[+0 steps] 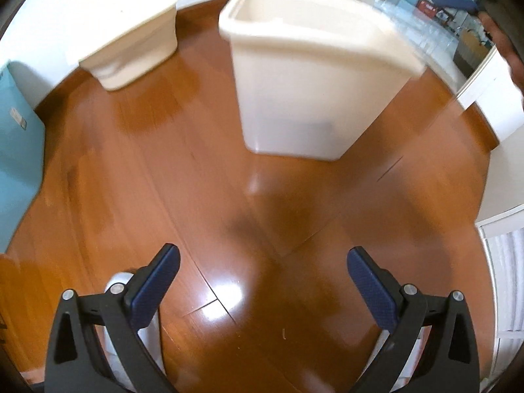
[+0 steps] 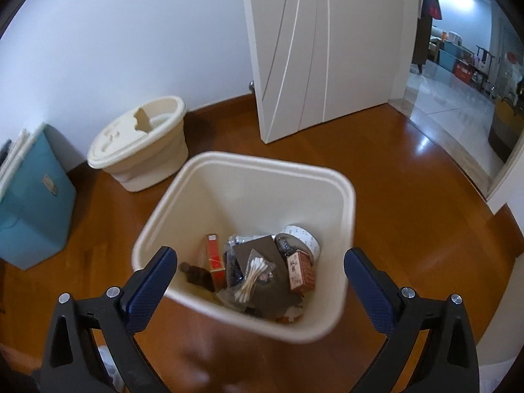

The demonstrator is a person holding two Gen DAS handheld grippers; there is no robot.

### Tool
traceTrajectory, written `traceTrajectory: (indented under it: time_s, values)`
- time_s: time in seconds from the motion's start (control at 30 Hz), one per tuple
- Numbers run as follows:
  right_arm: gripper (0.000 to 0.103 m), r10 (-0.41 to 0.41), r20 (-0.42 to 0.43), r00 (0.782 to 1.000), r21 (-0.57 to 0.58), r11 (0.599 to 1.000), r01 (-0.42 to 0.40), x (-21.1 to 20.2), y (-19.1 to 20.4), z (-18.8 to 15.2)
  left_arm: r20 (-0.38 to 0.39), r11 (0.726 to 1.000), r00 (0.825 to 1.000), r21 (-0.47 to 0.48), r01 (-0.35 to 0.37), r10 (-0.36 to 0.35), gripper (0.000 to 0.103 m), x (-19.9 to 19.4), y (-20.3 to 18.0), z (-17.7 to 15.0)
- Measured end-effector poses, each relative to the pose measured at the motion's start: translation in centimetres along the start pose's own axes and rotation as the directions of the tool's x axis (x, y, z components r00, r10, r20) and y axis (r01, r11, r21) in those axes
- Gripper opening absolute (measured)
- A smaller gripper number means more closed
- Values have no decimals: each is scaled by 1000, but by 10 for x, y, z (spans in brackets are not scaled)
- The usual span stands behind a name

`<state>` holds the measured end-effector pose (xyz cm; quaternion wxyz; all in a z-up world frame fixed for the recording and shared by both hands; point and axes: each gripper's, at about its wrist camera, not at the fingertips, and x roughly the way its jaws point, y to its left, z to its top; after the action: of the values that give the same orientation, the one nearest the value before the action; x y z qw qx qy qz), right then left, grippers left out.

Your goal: Collect trash

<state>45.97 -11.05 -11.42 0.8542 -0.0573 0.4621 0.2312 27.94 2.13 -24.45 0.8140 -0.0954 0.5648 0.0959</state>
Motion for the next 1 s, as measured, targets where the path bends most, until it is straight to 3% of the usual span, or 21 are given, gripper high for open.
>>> traceTrajectory:
  time_s: [0.17, 0.37, 0.5, 0.63, 0.8, 1.0]
  values:
    - [103, 4, 7, 1000, 18, 1000, -4, -94, 1, -4, 76, 999, 997, 28, 16, -18, 103, -76, -8, 15]
    - [103, -30, -64, 998, 75, 997, 35, -209, 23, -32, 163, 994, 987, 107, -9, -9, 103, -185, -4, 16]
    - [103, -18, -81, 997, 84, 996, 25, -286, 52, -78, 217, 983, 975, 167, -79, 41, 103, -250, 17, -10]
    - [103, -18, -81, 997, 151, 988, 30, -335, 68, -135, 267, 985, 962, 145, -96, 55, 103, -307, 46, -48]
    - [103, -22, -33, 999, 191, 981, 27, -381, 94, -195, 331, 984, 942, 138, -115, 64, 103, -343, 59, -99]
    - [103, 4, -40, 999, 102, 995, 1, -391, 137, -256, 322, 980, 946, 195, -28, -37, 103, -343, 59, -143]
